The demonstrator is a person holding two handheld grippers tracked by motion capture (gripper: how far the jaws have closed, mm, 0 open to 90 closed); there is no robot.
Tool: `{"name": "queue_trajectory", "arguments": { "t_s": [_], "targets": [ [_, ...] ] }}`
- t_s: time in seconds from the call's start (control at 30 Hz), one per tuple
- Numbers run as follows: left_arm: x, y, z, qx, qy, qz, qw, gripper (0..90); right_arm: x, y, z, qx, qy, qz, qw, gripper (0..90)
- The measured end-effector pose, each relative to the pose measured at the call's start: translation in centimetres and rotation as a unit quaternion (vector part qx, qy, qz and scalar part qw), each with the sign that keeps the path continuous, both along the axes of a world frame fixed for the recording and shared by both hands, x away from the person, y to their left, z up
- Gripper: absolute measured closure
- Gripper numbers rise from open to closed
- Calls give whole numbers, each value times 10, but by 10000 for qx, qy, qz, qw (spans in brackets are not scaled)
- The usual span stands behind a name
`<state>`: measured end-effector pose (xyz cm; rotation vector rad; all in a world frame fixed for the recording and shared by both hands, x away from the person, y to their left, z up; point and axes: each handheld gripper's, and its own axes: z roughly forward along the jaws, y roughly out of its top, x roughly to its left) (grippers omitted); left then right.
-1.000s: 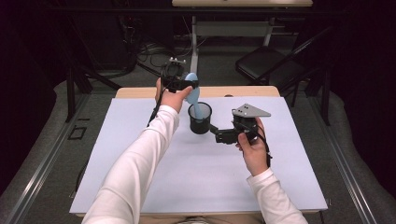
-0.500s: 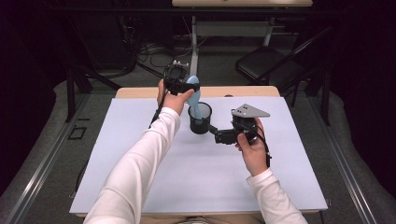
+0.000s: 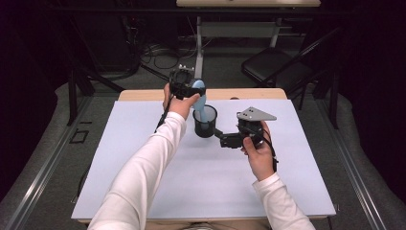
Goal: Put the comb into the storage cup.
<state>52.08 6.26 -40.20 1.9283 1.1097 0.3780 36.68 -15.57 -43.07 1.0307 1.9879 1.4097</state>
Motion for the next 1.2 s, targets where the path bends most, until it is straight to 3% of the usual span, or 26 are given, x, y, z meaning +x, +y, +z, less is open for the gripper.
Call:
{"name": "queue_trajectory", "arguments": {
  "t_s": [0.97,1.2],
  "targets": [
    [-5,-6,-4,1,-41,-66,10000,480,0,0,0,11,-33,6,10000,0],
    [-7,-8,-5,-58,30,-117,9999,473,-1,0,1,15,-33,4,10000,0]
  ]
}}
